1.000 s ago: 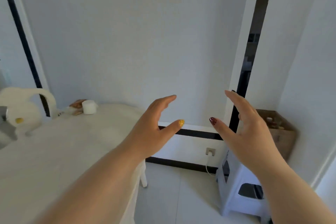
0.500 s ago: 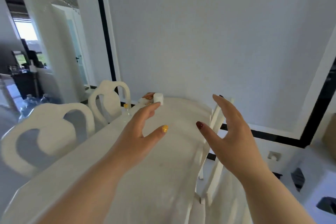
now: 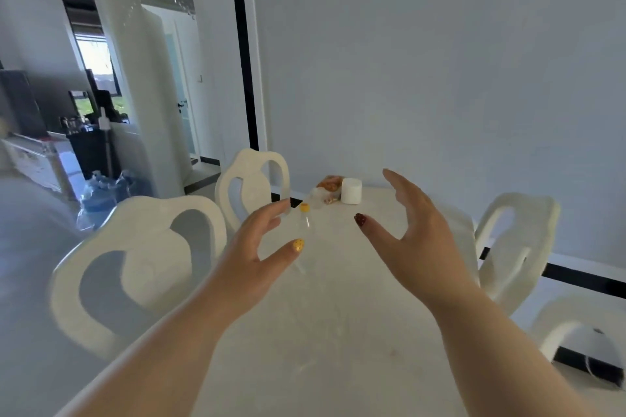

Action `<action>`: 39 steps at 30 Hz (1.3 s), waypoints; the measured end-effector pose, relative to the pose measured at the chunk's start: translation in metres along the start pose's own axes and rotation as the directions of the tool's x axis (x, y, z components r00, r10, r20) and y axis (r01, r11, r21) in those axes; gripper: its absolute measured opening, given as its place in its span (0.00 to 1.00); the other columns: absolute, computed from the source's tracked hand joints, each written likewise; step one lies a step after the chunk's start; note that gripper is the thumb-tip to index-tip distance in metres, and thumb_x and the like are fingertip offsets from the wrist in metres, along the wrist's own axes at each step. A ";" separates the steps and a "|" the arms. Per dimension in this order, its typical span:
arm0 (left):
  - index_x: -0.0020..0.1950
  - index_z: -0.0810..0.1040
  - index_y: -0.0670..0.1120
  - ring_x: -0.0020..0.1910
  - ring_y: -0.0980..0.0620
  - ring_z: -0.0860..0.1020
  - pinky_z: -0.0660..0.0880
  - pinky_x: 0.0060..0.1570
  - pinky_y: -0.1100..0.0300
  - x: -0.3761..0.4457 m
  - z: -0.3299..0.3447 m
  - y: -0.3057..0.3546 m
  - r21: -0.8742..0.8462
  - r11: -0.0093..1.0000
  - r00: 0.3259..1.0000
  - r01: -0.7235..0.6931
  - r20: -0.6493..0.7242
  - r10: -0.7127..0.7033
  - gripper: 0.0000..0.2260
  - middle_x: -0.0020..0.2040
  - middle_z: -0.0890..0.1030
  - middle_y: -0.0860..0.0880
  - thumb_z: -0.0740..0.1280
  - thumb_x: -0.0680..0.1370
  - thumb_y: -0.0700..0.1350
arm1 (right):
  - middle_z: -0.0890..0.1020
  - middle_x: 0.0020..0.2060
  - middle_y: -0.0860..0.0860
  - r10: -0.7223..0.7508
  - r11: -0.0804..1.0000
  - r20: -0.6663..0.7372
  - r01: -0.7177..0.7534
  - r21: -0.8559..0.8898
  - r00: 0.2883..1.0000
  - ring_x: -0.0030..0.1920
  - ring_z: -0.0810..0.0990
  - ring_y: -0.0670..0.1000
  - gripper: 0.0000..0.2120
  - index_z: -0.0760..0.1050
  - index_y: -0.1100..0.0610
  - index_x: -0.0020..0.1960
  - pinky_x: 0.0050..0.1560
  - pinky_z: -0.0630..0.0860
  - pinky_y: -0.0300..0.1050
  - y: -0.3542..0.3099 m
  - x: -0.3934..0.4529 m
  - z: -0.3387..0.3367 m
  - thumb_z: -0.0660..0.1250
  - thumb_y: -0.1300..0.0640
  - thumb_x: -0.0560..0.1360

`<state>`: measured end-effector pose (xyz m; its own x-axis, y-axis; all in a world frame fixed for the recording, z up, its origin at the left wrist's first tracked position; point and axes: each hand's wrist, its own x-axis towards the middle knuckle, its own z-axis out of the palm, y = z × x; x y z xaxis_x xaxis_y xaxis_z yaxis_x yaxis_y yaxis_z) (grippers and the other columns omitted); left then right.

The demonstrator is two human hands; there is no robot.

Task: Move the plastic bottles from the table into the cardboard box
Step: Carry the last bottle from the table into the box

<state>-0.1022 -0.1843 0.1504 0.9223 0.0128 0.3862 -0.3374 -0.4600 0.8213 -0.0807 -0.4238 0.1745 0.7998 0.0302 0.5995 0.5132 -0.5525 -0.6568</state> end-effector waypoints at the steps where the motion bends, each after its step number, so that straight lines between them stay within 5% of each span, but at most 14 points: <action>1: 0.67 0.69 0.70 0.67 0.74 0.66 0.65 0.59 0.67 0.007 -0.007 -0.011 -0.015 1.000 1.000 0.013 -0.002 -0.013 0.23 0.68 0.72 0.65 0.71 0.75 0.56 | 0.67 0.73 0.38 0.014 1.000 0.008 -0.014 -0.003 1.000 0.72 0.66 0.41 0.33 0.61 0.41 0.76 0.63 0.63 0.40 0.002 0.006 0.013 0.68 0.40 0.73; 7: 0.70 0.69 0.67 0.68 0.73 0.66 0.67 0.67 0.57 0.052 -0.036 -0.064 -0.062 0.993 0.995 0.098 0.016 -0.097 0.31 0.69 0.72 0.64 0.67 0.67 0.66 | 0.70 0.71 0.40 0.105 0.993 0.064 -0.101 -0.059 0.992 0.70 0.68 0.44 0.32 0.63 0.43 0.75 0.61 0.64 0.40 0.011 0.050 0.083 0.69 0.41 0.73; 15: 0.71 0.69 0.61 0.70 0.65 0.68 0.66 0.63 0.62 0.134 -0.046 -0.166 -0.114 0.984 0.979 0.136 0.166 -0.116 0.24 0.72 0.71 0.61 0.71 0.78 0.48 | 0.69 0.74 0.42 0.346 0.934 0.088 -0.333 -0.129 0.934 0.72 0.68 0.46 0.36 0.62 0.44 0.76 0.69 0.68 0.48 0.059 0.104 0.192 0.68 0.37 0.71; 21: 0.72 0.67 0.65 0.69 0.69 0.68 0.64 0.60 0.68 0.178 -0.046 -0.247 -0.114 0.980 0.951 0.166 0.281 -0.129 0.31 0.71 0.69 0.66 0.68 0.69 0.65 | 0.68 0.75 0.46 0.514 0.844 0.064 -0.491 -0.217 0.855 0.73 0.68 0.49 0.39 0.60 0.49 0.77 0.70 0.67 0.51 0.110 0.135 0.270 0.68 0.36 0.71; 28: 0.70 0.67 0.68 0.69 0.70 0.68 0.65 0.65 0.62 0.190 -0.043 -0.312 -0.130 0.955 0.913 0.266 0.351 -0.206 0.30 0.70 0.70 0.68 0.68 0.69 0.67 | 0.67 0.75 0.49 0.646 0.733 0.022 -0.611 -0.299 0.763 0.75 0.64 0.53 0.40 0.60 0.53 0.77 0.68 0.66 0.51 0.159 0.161 0.334 0.67 0.36 0.72; 33: 0.72 0.67 0.64 0.69 0.70 0.67 0.63 0.66 0.63 0.190 -0.038 -0.328 -0.130 0.945 0.888 0.300 0.400 -0.227 0.35 0.72 0.69 0.66 0.67 0.67 0.70 | 0.81 0.59 0.50 0.658 0.724 -0.056 -0.651 -0.228 0.751 0.59 0.78 0.54 0.22 0.75 0.51 0.64 0.50 0.71 0.46 0.180 0.172 0.354 0.68 0.41 0.74; 39: 0.73 0.67 0.63 0.70 0.68 0.68 0.64 0.70 0.59 0.190 -0.039 -0.332 -0.159 0.937 0.889 0.310 0.398 -0.226 0.34 0.72 0.70 0.65 0.67 0.67 0.69 | 0.76 0.40 0.40 0.630 0.756 -0.091 -0.635 -0.159 0.772 0.48 0.78 0.53 0.09 0.77 0.52 0.52 0.36 0.67 0.41 0.184 0.169 0.356 0.67 0.47 0.76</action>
<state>0.1779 0.0053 -0.0324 0.9711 -0.2383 -0.0096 -0.0608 -0.2861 0.9563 0.2599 -0.2241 -0.0078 0.9119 -0.4003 0.0907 -0.1699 -0.5694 -0.8043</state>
